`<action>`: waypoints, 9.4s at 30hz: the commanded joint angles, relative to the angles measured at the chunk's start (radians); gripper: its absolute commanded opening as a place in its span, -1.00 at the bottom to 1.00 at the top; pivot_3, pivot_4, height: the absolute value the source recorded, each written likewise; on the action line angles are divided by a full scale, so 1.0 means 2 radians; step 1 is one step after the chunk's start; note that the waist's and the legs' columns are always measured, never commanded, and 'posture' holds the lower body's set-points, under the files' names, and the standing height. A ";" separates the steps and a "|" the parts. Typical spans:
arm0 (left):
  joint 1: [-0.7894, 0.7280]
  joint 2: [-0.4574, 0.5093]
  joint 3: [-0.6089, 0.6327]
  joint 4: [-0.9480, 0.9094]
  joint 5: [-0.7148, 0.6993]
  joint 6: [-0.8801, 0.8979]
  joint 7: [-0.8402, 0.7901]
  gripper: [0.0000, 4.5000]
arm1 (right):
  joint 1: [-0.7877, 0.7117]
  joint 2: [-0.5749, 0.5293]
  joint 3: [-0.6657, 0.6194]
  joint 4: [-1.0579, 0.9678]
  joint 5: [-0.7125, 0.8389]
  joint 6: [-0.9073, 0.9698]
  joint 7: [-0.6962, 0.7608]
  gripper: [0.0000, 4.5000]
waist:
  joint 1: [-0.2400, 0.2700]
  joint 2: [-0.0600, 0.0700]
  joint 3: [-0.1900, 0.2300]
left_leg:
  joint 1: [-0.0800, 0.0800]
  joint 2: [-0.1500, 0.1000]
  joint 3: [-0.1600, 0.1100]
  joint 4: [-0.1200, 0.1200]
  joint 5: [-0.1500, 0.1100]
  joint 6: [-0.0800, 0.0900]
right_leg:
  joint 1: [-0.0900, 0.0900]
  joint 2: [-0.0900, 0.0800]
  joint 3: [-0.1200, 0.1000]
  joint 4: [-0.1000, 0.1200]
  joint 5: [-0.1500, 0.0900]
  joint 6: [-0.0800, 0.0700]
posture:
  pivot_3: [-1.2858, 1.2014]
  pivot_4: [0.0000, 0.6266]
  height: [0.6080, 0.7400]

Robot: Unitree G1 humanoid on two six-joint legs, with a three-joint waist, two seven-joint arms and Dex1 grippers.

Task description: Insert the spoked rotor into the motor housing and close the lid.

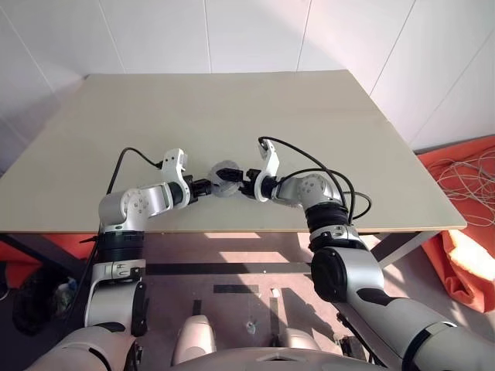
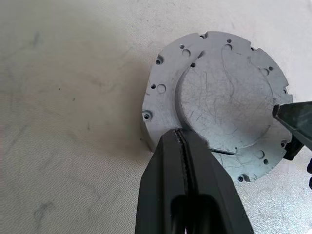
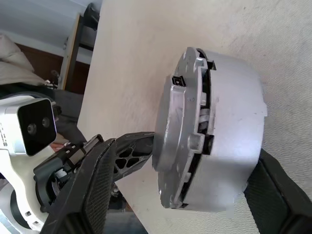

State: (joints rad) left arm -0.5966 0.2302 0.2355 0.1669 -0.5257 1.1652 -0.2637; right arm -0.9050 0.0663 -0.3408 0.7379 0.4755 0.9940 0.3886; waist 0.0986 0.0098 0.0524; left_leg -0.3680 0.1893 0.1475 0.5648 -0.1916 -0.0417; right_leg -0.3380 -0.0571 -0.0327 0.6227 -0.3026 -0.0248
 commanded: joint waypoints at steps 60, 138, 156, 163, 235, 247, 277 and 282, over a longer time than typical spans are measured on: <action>0.000 0.009 0.034 -0.012 -0.026 -0.053 -0.027 -1.00 | -0.083 -0.022 -0.133 0.095 0.121 -0.098 -0.069 -0.15 | 0.015 0.000 0.000 | -0.009 0.001 -0.001 0.007 0.002 0.001 | -0.010 -0.001 -0.002 0.009 0.001 -0.001 | 0.03 -1.00 1.00; -0.025 -0.049 0.191 0.152 -0.441 -0.001 0.088 0.98 | -0.059 0.011 -0.141 -0.060 0.302 0.119 -0.101 -0.15 | 0.027 0.000 0.000 | -0.018 0.002 -0.002 0.016 0.002 0.002 | -0.014 -0.001 -0.004 0.011 0.007 0.001 | 0.03 -1.00 1.00; -0.018 -0.052 0.196 0.129 -0.456 -0.033 0.077 0.31 | -0.057 0.008 -0.139 -0.057 0.297 0.108 -0.105 -0.15 | 0.027 0.000 0.000 | -0.018 0.002 -0.002 0.016 0.002 0.002 | -0.014 -0.001 -0.004 0.011 0.007 0.001 | 0.03 -1.00 1.00; -0.015 -0.049 0.191 0.125 -0.470 -0.031 0.074 0.06 | -0.058 0.007 -0.138 -0.053 0.294 0.103 -0.105 -0.15 | 0.027 0.000 0.000 | -0.018 0.002 -0.002 0.016 0.002 0.002 | -0.014 -0.001 -0.004 0.011 0.007 0.001 | 0.03 -1.00 1.00; 0.012 0.000 0.242 0.178 -0.231 -0.331 0.144 0.97 | -0.022 -0.035 -0.065 -0.038 0.176 -0.031 -0.078 0.83 | 0.026 -0.001 0.000 | -0.016 0.003 -0.001 0.017 0.003 0.002 | -0.013 0.000 -0.003 0.011 0.008 0.001 | 0.03 -1.00 1.00; 0.010 0.024 0.222 0.231 -0.117 -0.441 0.203 0.97 | -0.026 -0.037 -0.060 -0.028 0.176 -0.015 -0.072 0.83 | 0.009 -0.001 -0.001 | -0.009 0.004 0.000 0.015 0.004 -0.001 | -0.010 0.000 0.000 0.013 0.008 0.000 | 0.03 -1.00 1.00; 0.040 0.027 0.056 0.066 -0.040 -0.483 -0.096 0.97 | 0.115 -0.124 0.137 -0.225 0.045 -0.168 0.172 0.83 | 0.026 -0.001 -0.001 | -0.009 0.004 0.000 0.014 0.005 -0.001 | -0.008 0.000 -0.001 0.010 0.009 -0.001 | 0.03 -1.00 1.00; 0.066 0.042 -0.010 0.014 0.000 -0.462 -0.137 0.97 | 0.133 -0.179 0.175 -0.203 -0.048 -0.273 0.180 0.83 | 0.025 -0.001 0.000 | -0.009 0.004 0.000 0.014 0.005 -0.001 | -0.009 0.000 -0.001 0.010 0.009 -0.001 | 0.03 -1.00 1.00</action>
State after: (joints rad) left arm -0.4771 0.2956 0.2804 0.2733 -0.5755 0.2324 -0.5021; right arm -0.6449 -0.2442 -0.0519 0.3352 0.5037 0.6047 0.7409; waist 0.1489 0.0072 0.0515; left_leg -0.3854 0.1978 0.1486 0.5935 -0.1823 -0.0445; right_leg -0.3552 -0.0573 -0.0344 0.6435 -0.2850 -0.0264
